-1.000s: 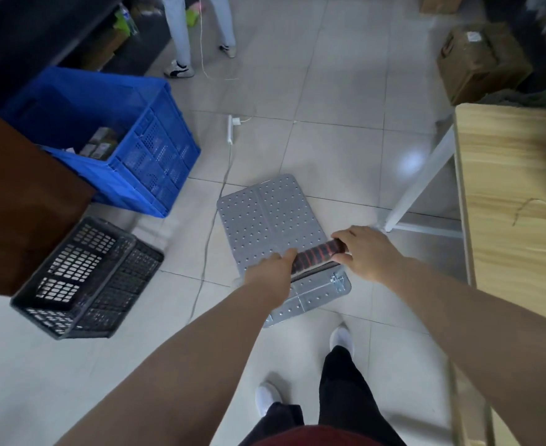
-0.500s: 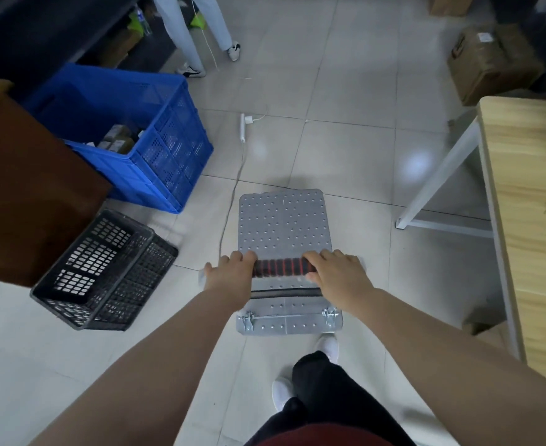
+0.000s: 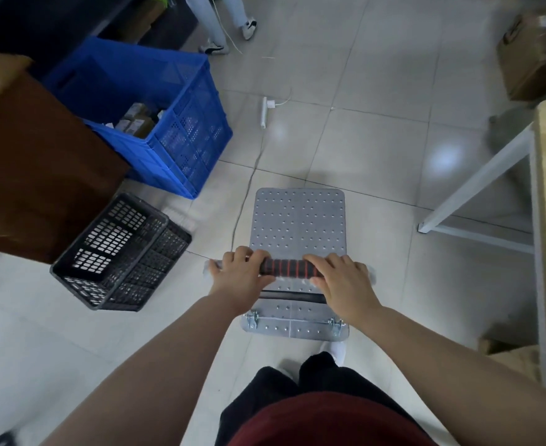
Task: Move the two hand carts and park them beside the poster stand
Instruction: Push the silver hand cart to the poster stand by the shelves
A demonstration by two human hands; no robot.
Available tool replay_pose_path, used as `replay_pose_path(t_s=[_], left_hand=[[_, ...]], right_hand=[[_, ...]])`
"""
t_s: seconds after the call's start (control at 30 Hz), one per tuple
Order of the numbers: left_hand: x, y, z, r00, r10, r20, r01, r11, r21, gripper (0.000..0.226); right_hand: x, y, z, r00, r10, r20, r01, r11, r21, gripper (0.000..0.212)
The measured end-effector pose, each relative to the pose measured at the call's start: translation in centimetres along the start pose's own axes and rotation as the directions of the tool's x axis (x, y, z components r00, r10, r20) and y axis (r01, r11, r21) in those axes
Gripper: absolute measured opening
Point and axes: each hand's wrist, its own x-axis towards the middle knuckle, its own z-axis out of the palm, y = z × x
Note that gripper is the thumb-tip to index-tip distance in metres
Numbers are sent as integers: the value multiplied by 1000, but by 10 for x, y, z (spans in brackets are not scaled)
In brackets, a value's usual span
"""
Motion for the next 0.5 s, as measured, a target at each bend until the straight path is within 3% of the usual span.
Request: replay_pose_path(t_s=[0.5], left_hand=[[82, -2, -40, 996, 55, 76, -52, 998, -38, 31]], right_hand=[[72, 17, -29, 995, 78, 60, -85, 989, 123, 43]])
